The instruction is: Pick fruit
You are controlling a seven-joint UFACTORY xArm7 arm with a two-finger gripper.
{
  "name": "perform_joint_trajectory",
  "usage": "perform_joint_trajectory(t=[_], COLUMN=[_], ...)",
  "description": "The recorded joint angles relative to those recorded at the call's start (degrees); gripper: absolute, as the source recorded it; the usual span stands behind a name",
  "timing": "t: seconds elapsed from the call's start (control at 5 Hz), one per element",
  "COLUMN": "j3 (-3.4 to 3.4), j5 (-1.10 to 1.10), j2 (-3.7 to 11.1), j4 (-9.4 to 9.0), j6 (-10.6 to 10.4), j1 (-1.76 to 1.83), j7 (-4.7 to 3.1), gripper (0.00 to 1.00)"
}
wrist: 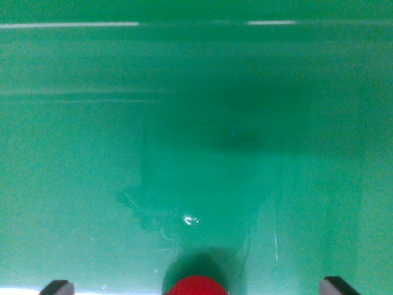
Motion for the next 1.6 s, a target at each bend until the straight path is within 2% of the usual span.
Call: perform_joint_trajectory(t=[0.2, 0.4, 0.6, 1.2, 1.6], j3=[0.08, 0.08, 0.15, 0.22, 0.22], j5=[-0.10, -0.10, -0.17, -0.25, -0.25], j2=[0.19, 0.19, 0.33, 0.50, 0.50], j4=[-1.11, -1.11, -1.95, -2.88, -2.88], j6=[-1.2, -1.2, -2.1, -3.2, -3.2], j1=[0.00, 0.00, -0.01, -0.01, -0.01], j7=[0.02, 0.02, 0.03, 0.05, 0.05], gripper=[0.00, 0.00, 0.00, 0.00, 0.00])
